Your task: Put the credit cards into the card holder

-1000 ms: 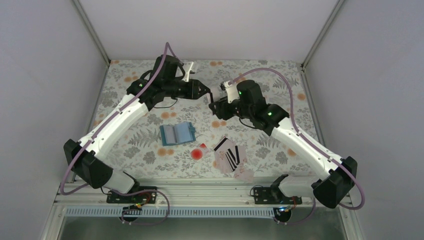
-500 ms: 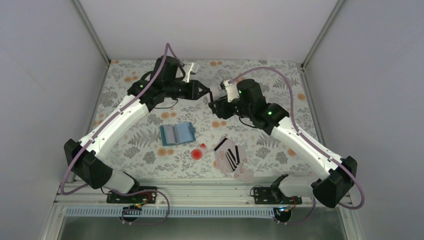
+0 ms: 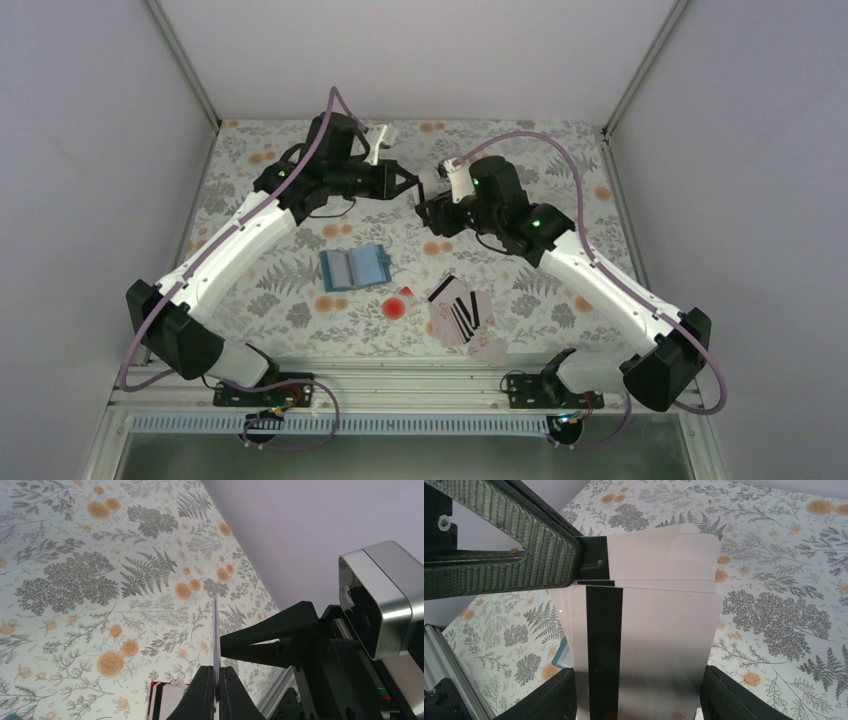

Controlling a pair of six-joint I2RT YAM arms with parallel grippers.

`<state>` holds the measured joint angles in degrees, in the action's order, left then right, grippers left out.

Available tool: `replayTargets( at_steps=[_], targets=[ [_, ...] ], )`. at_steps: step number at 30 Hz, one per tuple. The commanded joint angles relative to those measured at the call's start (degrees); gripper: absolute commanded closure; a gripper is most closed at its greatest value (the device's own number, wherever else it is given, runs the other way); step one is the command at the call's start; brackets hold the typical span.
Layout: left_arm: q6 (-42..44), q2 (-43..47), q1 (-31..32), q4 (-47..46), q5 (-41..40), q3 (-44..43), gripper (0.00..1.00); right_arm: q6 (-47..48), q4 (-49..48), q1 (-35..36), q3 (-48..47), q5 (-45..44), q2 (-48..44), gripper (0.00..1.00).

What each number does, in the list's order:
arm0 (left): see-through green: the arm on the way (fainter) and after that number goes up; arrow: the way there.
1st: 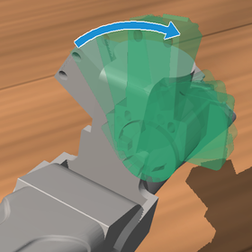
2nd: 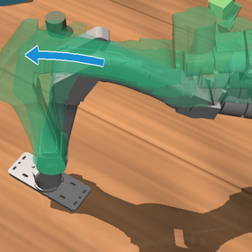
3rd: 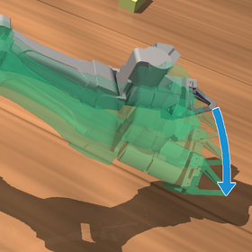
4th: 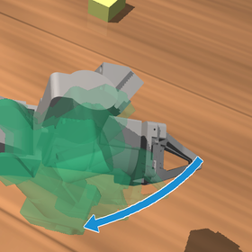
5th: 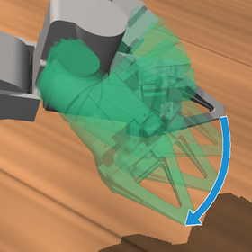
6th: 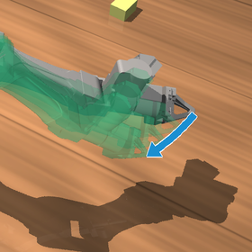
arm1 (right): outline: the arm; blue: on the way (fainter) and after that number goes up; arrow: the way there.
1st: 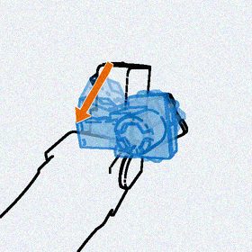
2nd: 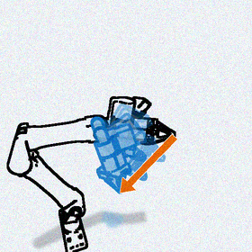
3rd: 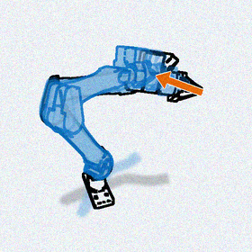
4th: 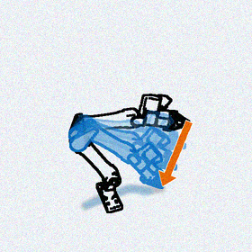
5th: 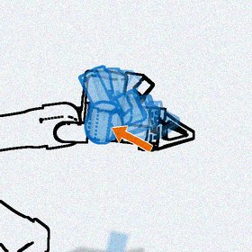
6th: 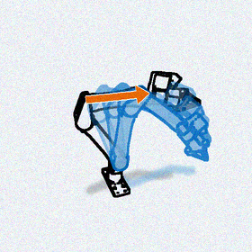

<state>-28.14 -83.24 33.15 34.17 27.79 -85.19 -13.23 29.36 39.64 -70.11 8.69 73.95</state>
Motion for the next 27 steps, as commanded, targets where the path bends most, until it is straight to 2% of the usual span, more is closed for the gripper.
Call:
replayTargets(
  at_steps=[1,8,20,27],
  targets=[
    [-1.2,1.5,0.2,2.4,-0.1,-2.6,0.98,-0.4,0.7,0.4,-1.2,-4.4,1.1,0.39],
    [-0.3,2.0,0.2,4.3,-0.7,-3.8,0.98,-1.6,0.7,0.4,1.2,-4.0,0.6,0.28],
    [0.5,2.0,0.3,4.0,1.0,-1.9,0.98,-2.9,-1.4,0.5,6.2,-2.7,-2.6,0.26],
    [2.6,1.6,0.2,5.8,1.6,-4.4,0.98,-1.4,-1.7,0.4,9.8,-2.4,-7.9,0.19]
  ],
)
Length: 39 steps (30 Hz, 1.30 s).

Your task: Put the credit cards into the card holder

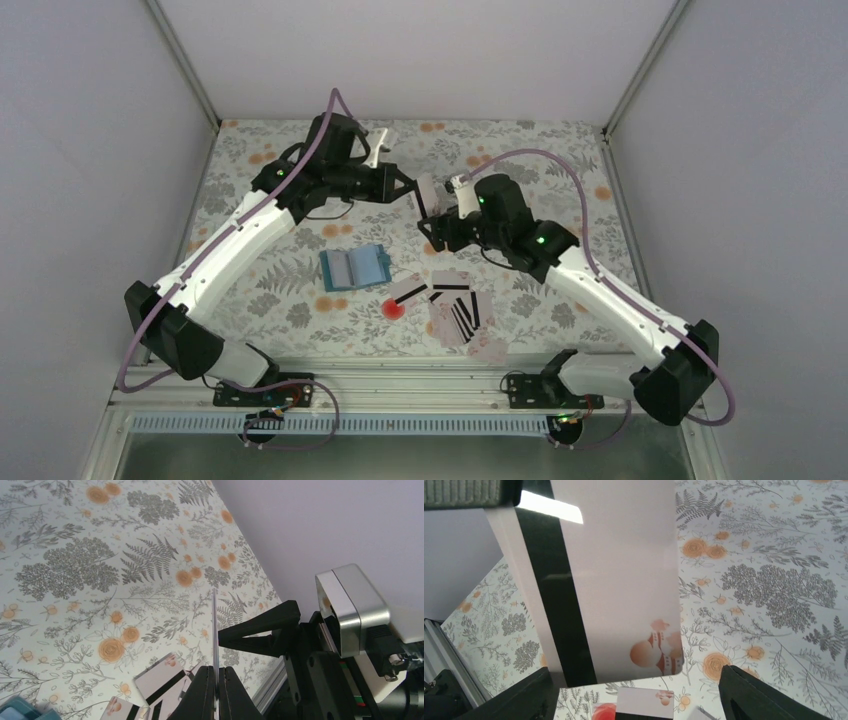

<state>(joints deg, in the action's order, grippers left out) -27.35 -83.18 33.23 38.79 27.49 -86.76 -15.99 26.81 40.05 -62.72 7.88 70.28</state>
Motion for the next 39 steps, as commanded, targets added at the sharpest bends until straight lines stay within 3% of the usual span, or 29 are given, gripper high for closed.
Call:
replayTargets(
  at_steps=[1,4,10,19,26,33,37,39],
  targets=[
    [1.9,1.7,0.0,1.3,2.1,-3.1,0.98,1.7,1.0,-0.2,2.8,-1.6,-5.6,0.17],
    [2.0,2.0,0.1,0.9,3.5,-4.7,0.98,3.8,1.2,-1.7,3.7,3.1,-10.4,0.1],
    [1.9,1.7,0.1,-0.2,10.2,-8.9,0.98,0.7,-1.5,-11.5,3.9,23.7,-17.3,0.1],
    [5.8,0.9,0.1,-0.1,22.7,-13.9,0.98,-0.4,-3.2,-17.0,-2.6,45.2,-13.6,0.2],
    [5.8,2.6,0.1,-2.2,26.7,-12.6,0.98,-7.9,-10.4,-17.8,-4.9,56.9,-11.9,0.5],
    [4.3,3.6,0.2,-4.9,28.7,-11.2,0.98,-11.1,-13.4,-17.8,-5.9,59.0,-10.7,0.73],
    [3.5,3.4,0.3,-5.7,28.7,-11.0,0.97,-11.8,-14.4,-17.8,-6.6,60.0,-9.9,0.94],
    [3.0,3.4,0.3,-6.0,28.5,-10.9,0.98,-11.7,-14.7,-17.8,-7.0,60.0,-9.9,0.95]
  ],
)
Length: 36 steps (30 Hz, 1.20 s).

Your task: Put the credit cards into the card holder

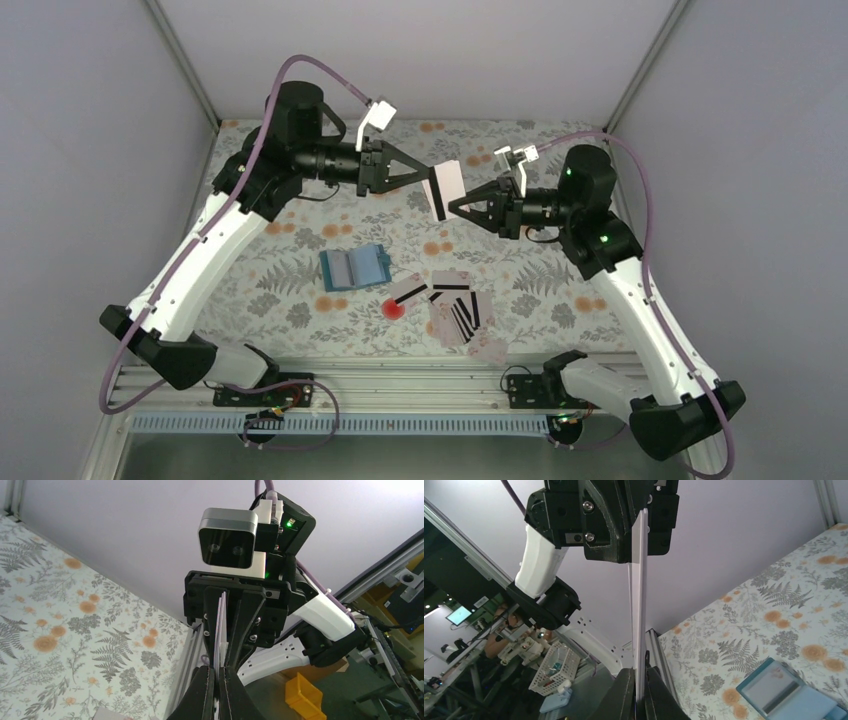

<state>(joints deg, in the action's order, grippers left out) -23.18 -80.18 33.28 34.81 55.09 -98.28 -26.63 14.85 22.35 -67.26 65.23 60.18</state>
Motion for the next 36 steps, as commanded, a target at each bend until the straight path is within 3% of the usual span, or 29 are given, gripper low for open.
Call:
replayTargets(
  at_steps=[1,3,8,15,21,36],
  targets=[
    [-1.4,0.3,0.2,-2.1,0.6,0.7,0.97,-1.2,-3.2,-0.1,-2.6,2.7,0.2,0.96],
    [-2.1,0.7,0.2,-2.3,-0.6,1.3,0.96,-1.8,-4.2,-0.1,-3.0,2.4,0.1,0.97],
    [-4.3,3.1,0.1,-4.0,-2.1,3.0,0.79,-3.9,-7.3,-0.1,-3.3,1.1,0.1,0.97],
    [-5.9,8.3,-0.4,-7.4,-5.6,6.6,0.79,-4.9,-8.0,-0.1,-4.9,3.4,1.1,0.97],
    [-8.6,10.8,-0.9,-17.1,-1.4,9.9,0.79,-5.5,-8.1,-0.1,-6.7,7.0,2.4,0.97],
    [-7.3,7.2,-0.7,-17.0,2.5,5.7,0.8,-1.6,-2.0,0.0,-10.6,10.0,4.8,0.97]
  ],
)
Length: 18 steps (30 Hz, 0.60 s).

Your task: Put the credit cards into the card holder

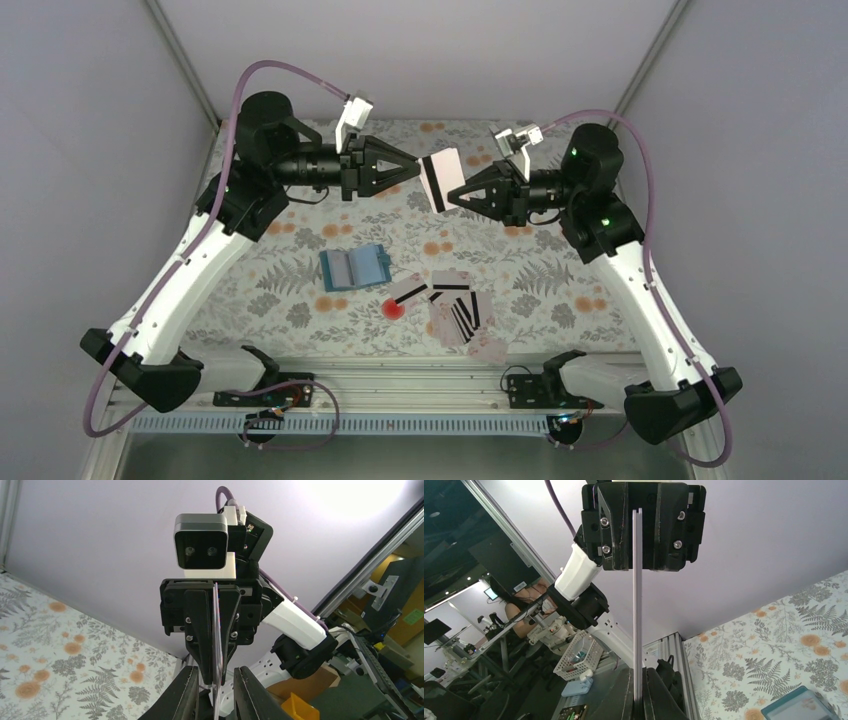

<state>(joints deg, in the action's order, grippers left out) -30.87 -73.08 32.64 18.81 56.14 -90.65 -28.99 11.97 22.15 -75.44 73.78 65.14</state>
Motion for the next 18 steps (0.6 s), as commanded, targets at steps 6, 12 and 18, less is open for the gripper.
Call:
replayTargets(
  at_steps=[6,12,18],
  targets=[
    [0.6,0.7,0.0,-0.5,0.8,-1.0,0.82,0.6,0.7,0.1,-3.4,1.0,-0.2,0.97],
    [0.1,0.6,-0.1,-0.5,-0.1,-0.7,0.82,0.7,1.3,0.2,-4.5,2.3,0.3,0.97],
    [0.3,-1.2,0.0,1.4,-1.2,-2.6,0.82,3.3,5.0,0.5,-6.3,3.7,1.1,0.97]
  ],
)
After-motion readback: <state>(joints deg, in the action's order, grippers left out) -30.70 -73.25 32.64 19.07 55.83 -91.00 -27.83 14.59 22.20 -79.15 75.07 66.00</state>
